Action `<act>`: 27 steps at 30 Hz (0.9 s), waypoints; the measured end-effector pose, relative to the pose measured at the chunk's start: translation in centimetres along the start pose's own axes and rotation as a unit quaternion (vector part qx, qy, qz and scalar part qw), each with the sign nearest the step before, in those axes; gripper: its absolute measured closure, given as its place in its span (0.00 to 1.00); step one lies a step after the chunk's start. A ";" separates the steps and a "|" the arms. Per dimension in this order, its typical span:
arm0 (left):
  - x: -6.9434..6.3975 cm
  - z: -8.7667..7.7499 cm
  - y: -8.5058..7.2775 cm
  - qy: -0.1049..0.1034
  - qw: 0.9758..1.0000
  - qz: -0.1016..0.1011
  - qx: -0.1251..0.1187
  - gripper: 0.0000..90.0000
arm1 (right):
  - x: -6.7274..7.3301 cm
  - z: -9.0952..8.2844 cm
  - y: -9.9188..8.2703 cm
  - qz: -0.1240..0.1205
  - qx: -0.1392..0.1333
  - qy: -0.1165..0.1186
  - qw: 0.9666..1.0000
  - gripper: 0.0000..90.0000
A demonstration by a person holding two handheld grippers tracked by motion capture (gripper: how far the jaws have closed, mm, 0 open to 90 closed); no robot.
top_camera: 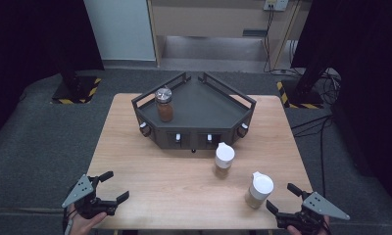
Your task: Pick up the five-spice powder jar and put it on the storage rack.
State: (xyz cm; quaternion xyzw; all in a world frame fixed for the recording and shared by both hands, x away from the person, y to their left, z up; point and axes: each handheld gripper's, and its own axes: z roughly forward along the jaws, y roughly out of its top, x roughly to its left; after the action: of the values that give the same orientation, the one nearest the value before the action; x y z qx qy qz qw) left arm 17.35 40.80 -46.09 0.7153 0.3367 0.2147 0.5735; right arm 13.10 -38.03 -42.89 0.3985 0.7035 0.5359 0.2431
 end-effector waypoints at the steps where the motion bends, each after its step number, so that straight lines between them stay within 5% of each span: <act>1: -0.1 -0.1 0.0 0.005 1.000 0.003 0.000 0.02 | 0.0 0.0 0.0 0.000 0.000 0.000 1.000 0.02; 15: 0.0 -0.4 -0.1 0.008 1.000 0.000 0.001 0.01 | -0.1 0.0 0.0 0.001 0.000 0.001 1.000 0.02; 27: 0.1 -0.2 0.0 -0.014 1.000 0.012 0.002 0.02 | -0.1 0.0 0.0 0.001 0.000 0.003 1.000 0.02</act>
State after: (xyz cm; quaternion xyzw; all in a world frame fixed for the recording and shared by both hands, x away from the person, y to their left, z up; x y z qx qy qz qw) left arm 17.31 41.02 -46.09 0.7230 0.3205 0.2114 0.5743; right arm 13.11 -38.09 -42.90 0.3976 0.7037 0.5373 0.2410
